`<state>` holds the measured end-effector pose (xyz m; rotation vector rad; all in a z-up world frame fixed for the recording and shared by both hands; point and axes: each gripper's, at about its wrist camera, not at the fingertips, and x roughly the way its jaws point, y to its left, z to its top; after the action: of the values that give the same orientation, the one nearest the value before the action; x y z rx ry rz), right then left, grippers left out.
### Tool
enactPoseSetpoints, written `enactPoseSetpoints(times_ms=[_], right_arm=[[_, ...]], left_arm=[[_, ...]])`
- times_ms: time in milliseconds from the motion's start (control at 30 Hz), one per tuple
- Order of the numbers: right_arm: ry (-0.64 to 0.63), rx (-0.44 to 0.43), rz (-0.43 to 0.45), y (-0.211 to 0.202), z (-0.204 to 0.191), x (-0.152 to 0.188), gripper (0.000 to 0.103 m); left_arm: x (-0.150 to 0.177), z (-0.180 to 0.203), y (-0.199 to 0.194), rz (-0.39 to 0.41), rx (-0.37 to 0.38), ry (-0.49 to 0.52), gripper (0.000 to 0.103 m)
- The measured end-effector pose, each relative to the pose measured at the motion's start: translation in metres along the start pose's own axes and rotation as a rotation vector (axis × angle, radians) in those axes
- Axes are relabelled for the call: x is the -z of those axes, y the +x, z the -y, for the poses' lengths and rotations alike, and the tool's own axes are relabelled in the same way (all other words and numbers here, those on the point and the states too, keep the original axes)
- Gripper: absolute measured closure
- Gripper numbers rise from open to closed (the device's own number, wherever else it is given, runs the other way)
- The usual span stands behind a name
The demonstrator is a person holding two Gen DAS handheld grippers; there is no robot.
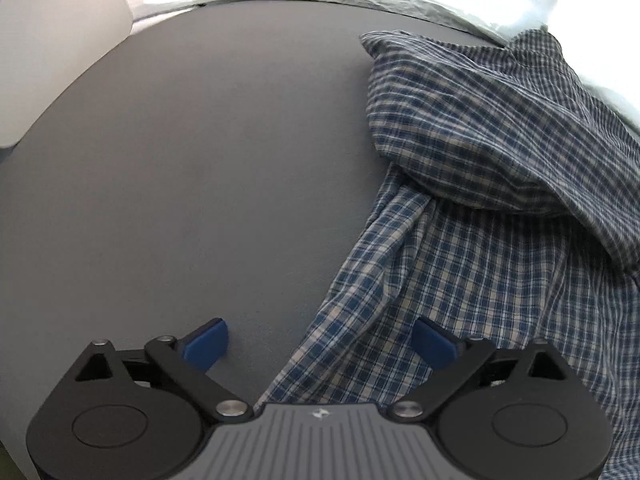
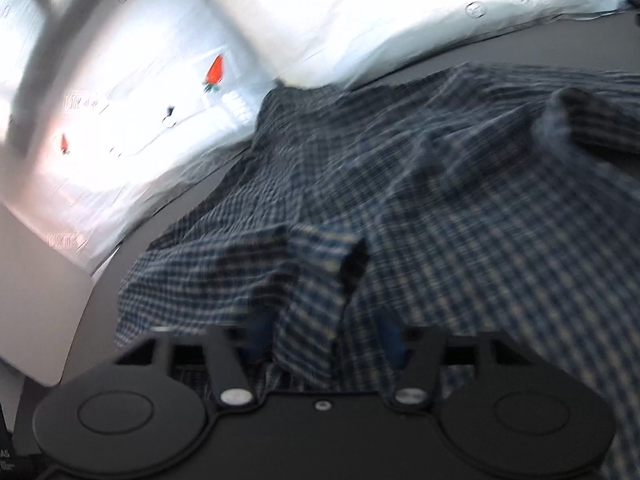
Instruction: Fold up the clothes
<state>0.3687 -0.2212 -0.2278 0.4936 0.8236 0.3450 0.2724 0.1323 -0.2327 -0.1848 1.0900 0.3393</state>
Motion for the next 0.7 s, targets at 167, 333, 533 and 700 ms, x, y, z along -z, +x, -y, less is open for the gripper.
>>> enactPoseSetpoints(times_ms=[167, 333, 533, 700], right_arm=[[0.04, -0.069, 0.028, -0.003, 0.005, -0.01, 0.099], [0.127, -0.169, 0.051, -0.024, 0.03, -0.038, 0.1], [0.126, -0.214, 0.1, -0.047, 0.067, -0.089, 0.1], [0.109, -0.176, 0.138, -0.057, 0.114, -0.13, 0.1]], left_arm=[[-0.001, 0.004, -0.002, -0.016, -0.021, -0.011, 0.005], [-0.003, 0.028, -0.018, 0.037, -0.088, -0.014, 0.005], [-0.008, 0.07, -0.039, 0.078, -0.099, -0.089, 0.005], [-0.01, 0.113, -0.058, 0.111, -0.095, -0.07, 0.005]])
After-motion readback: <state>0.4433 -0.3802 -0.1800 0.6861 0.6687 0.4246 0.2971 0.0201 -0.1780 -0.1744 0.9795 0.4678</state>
